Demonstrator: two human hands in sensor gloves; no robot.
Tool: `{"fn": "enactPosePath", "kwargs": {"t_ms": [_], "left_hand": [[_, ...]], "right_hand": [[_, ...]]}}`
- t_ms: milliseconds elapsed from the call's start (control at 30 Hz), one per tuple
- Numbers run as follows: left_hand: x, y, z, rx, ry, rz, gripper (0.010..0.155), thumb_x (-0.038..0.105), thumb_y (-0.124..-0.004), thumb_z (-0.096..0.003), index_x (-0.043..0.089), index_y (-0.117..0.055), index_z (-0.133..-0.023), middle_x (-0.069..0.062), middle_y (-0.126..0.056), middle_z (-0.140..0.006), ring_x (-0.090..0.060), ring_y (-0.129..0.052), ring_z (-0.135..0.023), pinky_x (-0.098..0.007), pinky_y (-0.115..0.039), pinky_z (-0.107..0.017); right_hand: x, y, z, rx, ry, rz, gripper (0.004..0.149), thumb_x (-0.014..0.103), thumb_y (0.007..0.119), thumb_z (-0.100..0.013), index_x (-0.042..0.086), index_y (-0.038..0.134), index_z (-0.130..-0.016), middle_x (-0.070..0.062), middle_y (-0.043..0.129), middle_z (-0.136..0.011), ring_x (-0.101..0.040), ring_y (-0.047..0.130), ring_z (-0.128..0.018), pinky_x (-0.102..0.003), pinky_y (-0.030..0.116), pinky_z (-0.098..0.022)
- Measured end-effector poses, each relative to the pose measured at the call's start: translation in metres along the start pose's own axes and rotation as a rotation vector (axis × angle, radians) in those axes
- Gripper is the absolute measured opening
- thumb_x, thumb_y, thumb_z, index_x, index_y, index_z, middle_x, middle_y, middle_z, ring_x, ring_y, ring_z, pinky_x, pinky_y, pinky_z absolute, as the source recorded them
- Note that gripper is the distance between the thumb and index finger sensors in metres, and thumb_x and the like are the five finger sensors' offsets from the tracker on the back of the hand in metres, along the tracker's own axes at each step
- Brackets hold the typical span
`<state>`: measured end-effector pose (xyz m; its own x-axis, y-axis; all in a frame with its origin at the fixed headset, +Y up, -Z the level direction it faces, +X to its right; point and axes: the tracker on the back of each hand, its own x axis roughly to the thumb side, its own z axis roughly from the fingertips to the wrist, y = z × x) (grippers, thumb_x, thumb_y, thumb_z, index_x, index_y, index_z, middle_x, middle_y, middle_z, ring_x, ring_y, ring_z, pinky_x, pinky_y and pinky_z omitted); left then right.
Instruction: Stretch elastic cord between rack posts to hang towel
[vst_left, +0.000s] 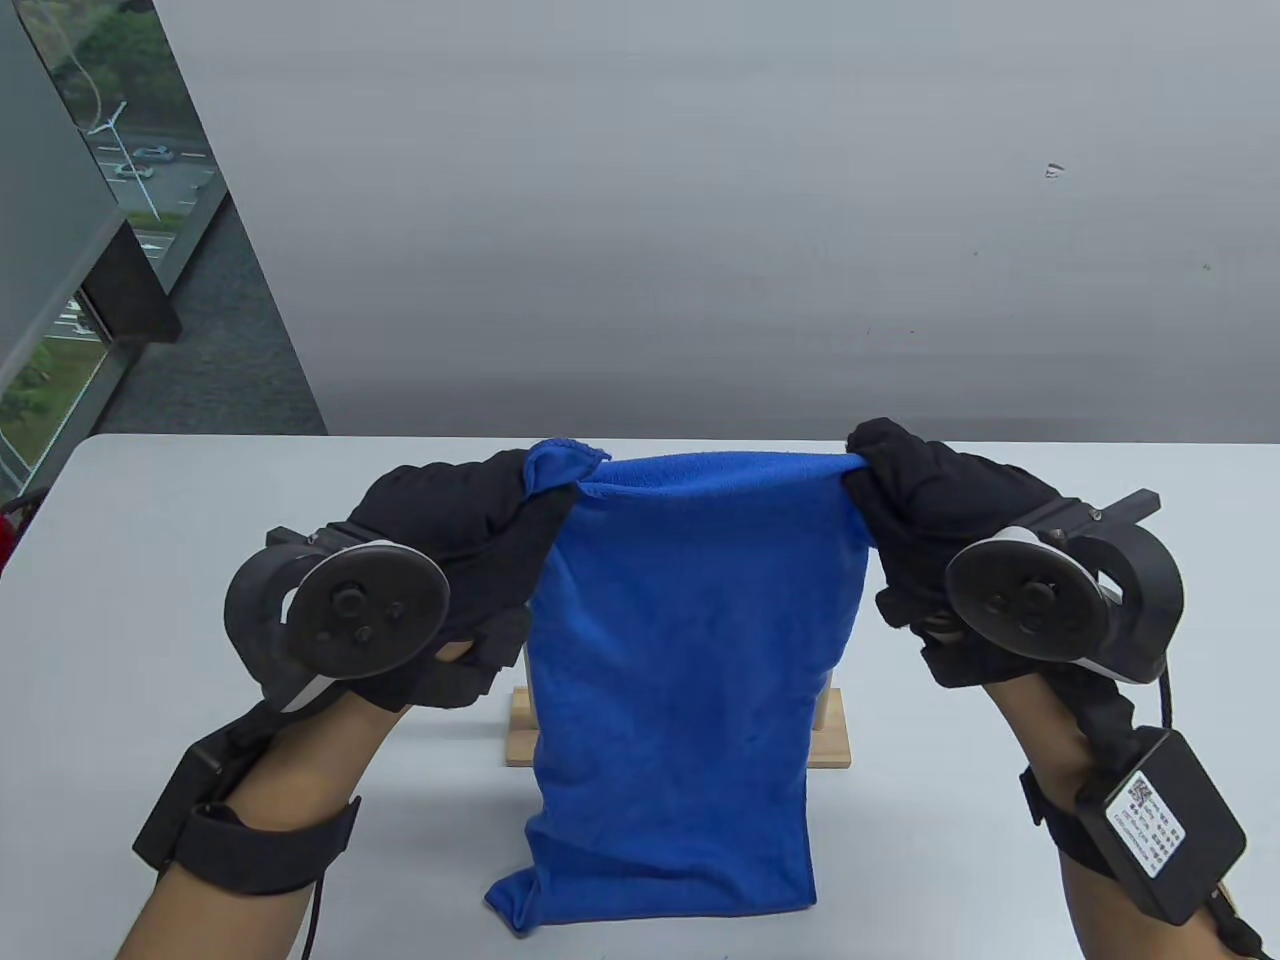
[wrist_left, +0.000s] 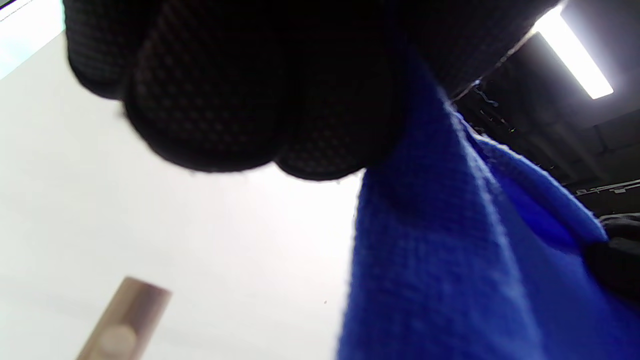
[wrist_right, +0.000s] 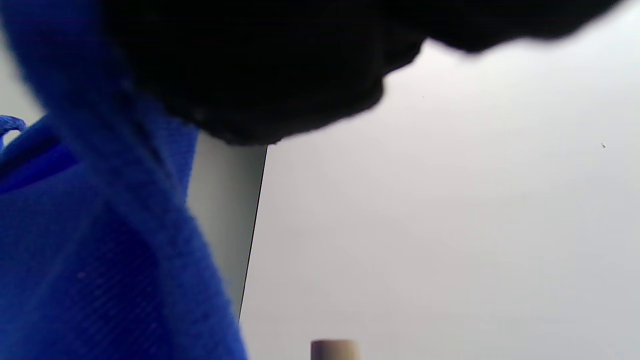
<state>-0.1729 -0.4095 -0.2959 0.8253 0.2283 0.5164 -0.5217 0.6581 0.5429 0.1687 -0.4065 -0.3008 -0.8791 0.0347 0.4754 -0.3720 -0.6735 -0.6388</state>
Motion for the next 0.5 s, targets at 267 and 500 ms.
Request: {"fn": "enactPosePath", "kwargs": {"t_ms": [267, 500], "left_hand": [[-0.015, -0.001, -0.028, -0.069, -0.003, 0.125, 0.043, 0.051, -0.089, -0.0422, 0.015, -0.099, -0.063, 0.006, -0.111, -0.036, -0.020, -0.110, -0.024, -0.045, -0.089, -0.041], [-0.031, -0.009, -0.043, -0.104, 0.035, 0.166, 0.043, 0.051, -0.090, -0.0421, 0.015, -0.099, -0.064, 0.005, -0.112, -0.037, -0.022, -0.111, -0.026, -0.046, -0.089, -0.042]], "right_hand": [[-0.010, 0.005, -0.024, 0.006, -0.005, -0.077, 0.044, 0.043, 0.074, -0.045, 0.013, 0.084, -0.075, 0.007, 0.098, -0.031, -0.002, 0.095, -0.007, -0.025, 0.083, -0.005], [-0.021, 0.016, -0.042, 0.034, -0.002, -0.161, 0.044, 0.043, 0.074, -0.045, 0.012, 0.084, -0.076, 0.007, 0.098, -0.032, -0.003, 0.095, -0.007, -0.025, 0.083, -0.005]]}}
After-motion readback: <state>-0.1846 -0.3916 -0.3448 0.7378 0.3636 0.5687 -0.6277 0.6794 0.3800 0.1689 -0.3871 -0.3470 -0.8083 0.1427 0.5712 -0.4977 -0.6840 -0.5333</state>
